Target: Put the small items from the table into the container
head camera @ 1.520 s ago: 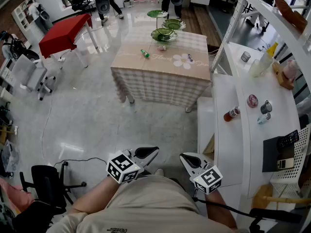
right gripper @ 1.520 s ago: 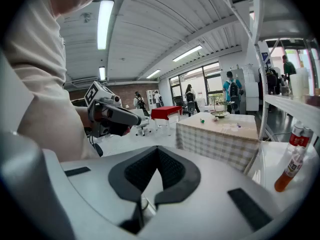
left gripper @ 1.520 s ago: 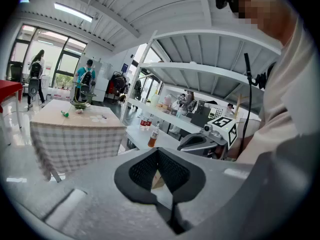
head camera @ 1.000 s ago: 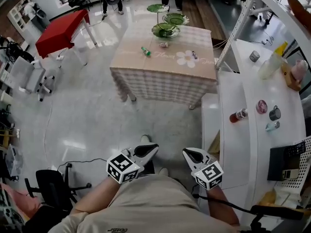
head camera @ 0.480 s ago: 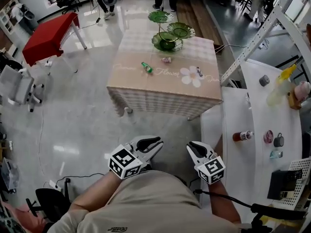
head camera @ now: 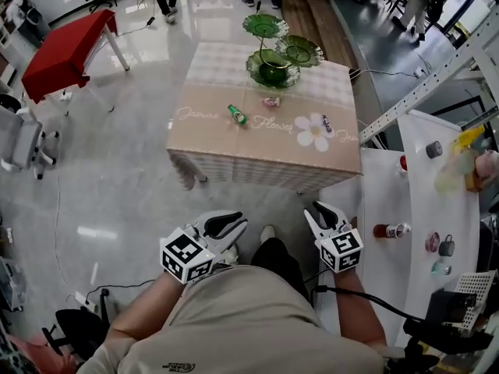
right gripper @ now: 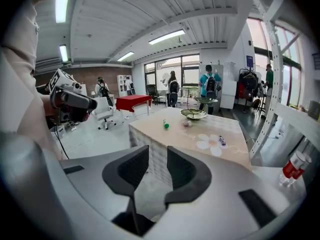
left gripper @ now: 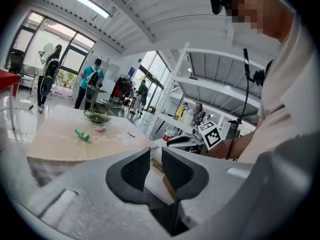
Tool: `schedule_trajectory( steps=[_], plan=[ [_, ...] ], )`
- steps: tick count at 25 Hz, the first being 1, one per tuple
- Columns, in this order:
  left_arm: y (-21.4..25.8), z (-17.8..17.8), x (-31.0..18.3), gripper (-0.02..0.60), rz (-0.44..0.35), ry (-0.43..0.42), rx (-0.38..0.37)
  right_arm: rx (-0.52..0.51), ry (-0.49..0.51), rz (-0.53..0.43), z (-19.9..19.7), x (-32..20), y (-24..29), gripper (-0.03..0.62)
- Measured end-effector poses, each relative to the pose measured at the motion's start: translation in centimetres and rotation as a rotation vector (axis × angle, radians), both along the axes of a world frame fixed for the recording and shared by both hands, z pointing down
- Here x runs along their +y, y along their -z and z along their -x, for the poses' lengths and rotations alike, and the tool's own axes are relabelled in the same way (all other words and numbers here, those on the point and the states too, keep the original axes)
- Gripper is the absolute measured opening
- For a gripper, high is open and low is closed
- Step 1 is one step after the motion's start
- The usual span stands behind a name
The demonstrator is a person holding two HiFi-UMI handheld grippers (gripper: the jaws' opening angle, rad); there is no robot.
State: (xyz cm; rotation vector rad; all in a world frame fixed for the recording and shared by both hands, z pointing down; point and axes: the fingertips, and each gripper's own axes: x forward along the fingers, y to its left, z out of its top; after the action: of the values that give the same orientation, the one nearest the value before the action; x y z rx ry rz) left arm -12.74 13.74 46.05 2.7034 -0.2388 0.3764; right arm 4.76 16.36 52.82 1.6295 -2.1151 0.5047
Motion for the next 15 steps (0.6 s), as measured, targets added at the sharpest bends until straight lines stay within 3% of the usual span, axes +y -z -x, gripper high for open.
schedule_trajectory(
  steps=[7,15],
  plan=[
    [-0.4,-2.6,-6.2,0.057,0.002,0.081,-0.032,0.036,-0.045,0.039,-9.2,-9.0,-3.8,0.117],
    [0.6,-9.9,-14.3,0.057,-0.008,0.164,-0.058,0.058,-0.079,0.125,-20.9,-19.1,-10.0,0.117]
  ],
)
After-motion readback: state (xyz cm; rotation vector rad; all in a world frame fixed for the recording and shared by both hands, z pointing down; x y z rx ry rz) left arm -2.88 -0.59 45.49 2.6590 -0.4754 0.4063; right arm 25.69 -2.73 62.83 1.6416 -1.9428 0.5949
